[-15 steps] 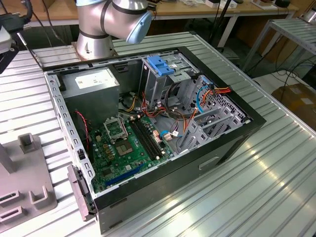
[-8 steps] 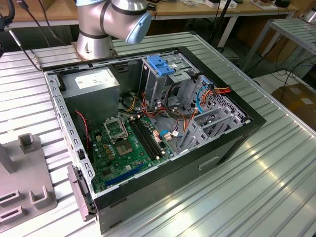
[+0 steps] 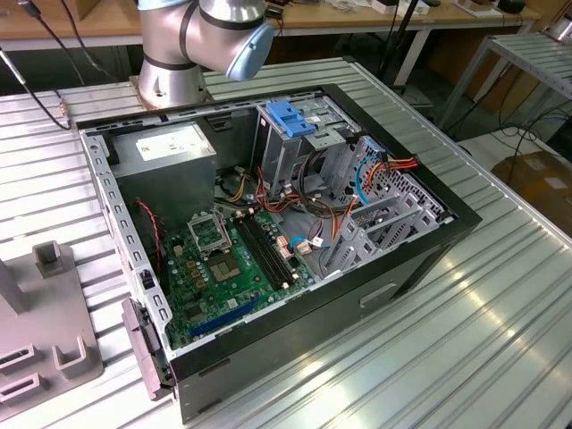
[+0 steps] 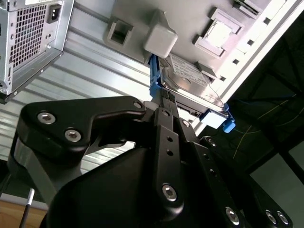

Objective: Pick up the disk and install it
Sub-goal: 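Reach for the disk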

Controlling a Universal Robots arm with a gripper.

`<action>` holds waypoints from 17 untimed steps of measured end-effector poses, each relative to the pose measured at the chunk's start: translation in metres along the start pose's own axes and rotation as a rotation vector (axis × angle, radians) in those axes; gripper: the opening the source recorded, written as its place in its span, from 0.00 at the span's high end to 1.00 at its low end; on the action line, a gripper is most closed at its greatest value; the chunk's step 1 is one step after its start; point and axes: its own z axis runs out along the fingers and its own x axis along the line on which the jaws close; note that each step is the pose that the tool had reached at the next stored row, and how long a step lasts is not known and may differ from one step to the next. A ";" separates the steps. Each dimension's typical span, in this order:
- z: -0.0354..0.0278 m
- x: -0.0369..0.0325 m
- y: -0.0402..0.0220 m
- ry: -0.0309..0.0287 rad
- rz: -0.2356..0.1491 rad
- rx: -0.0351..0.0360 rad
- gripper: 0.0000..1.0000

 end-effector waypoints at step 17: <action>0.0031 0.0576 -0.0045 0.0001 0.000 0.0000 0.90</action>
